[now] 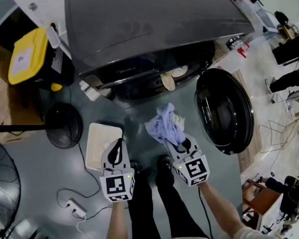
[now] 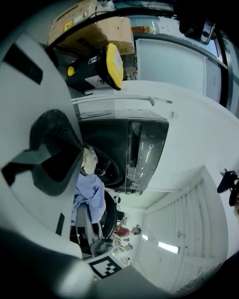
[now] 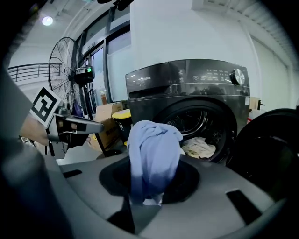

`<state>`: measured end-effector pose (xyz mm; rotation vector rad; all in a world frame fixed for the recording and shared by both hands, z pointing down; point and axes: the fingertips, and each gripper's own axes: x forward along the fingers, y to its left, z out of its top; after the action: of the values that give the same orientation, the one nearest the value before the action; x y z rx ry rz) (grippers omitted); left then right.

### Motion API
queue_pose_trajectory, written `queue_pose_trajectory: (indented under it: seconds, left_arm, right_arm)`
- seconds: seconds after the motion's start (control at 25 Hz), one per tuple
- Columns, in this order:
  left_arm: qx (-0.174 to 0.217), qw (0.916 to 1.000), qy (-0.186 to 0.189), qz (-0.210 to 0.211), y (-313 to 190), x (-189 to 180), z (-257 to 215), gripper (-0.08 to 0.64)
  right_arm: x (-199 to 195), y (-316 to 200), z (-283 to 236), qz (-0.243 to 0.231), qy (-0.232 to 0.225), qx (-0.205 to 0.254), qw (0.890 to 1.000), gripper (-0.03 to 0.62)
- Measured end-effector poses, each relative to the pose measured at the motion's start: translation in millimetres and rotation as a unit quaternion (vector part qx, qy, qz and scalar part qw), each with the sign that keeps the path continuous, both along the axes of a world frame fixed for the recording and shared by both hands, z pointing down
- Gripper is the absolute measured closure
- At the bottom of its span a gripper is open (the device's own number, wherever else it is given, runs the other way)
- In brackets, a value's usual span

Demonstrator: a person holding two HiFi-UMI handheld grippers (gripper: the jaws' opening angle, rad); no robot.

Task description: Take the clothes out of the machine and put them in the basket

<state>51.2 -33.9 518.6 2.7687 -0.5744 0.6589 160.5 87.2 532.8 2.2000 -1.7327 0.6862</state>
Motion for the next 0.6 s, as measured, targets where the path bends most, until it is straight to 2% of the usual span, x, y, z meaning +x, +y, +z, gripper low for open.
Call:
queue_pose_trajectory:
  seconds: [0.32, 0.6]
  left_arm:
    - [0.012, 0.9972, -0.003, -0.074, -38, -67, -6, 0.541]
    - [0.012, 0.9867, -0.019, -0.161, -76, -153, 8, 0.541]
  right_arm:
    - [-61, -67, -16, -0.074, -0.013, 0.025, 0.997, 0.459]
    - [-147, -133, -9, -0.169, -0.035, 0.037, 0.984, 0.459]
